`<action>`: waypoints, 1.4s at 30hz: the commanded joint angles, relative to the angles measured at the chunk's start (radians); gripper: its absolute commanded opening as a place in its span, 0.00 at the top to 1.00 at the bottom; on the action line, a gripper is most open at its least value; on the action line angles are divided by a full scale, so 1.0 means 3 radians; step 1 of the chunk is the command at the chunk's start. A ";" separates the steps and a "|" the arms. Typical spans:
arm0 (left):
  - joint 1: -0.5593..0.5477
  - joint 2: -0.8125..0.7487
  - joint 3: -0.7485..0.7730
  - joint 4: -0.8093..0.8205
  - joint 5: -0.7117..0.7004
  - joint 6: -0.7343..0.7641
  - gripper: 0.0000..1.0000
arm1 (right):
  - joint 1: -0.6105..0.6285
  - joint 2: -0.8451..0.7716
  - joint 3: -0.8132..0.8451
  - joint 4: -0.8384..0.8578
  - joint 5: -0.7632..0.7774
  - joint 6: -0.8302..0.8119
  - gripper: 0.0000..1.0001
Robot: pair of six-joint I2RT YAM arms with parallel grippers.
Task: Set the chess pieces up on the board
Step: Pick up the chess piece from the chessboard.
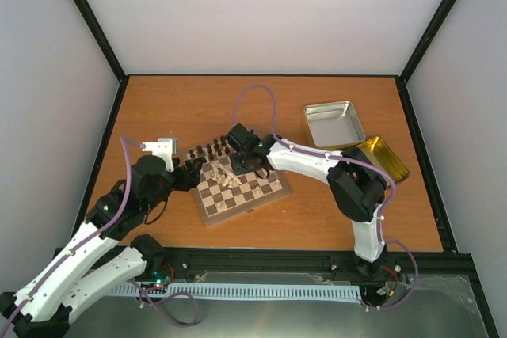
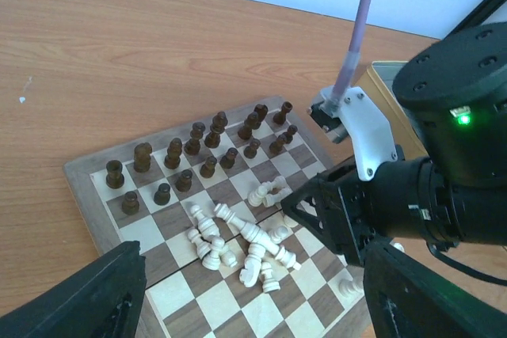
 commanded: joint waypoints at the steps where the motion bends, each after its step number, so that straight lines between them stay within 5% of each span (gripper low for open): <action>1: 0.0011 -0.0075 -0.0061 0.0027 0.0097 0.0138 0.24 | 0.0006 0.0054 0.0127 -0.0139 0.0218 0.0109 0.72; 10: 0.0011 0.0067 -0.0047 0.0063 0.0119 0.0194 0.23 | 0.0007 0.0137 0.0107 -0.0195 0.0085 0.0091 0.69; 19: 0.0013 0.0019 -0.0059 0.0063 0.0082 0.0171 0.24 | 0.0007 0.0203 0.0145 -0.0192 0.0138 0.0116 0.89; 29: 0.0011 0.0074 -0.0063 0.0069 0.0057 0.0141 0.24 | -0.0024 -0.0576 -0.0389 -0.0132 0.0583 0.0214 0.91; 42: 0.0011 0.0103 -0.0081 0.0074 0.0058 0.0115 0.24 | -0.0091 -0.1009 -0.0955 -0.0298 0.0357 0.0228 0.89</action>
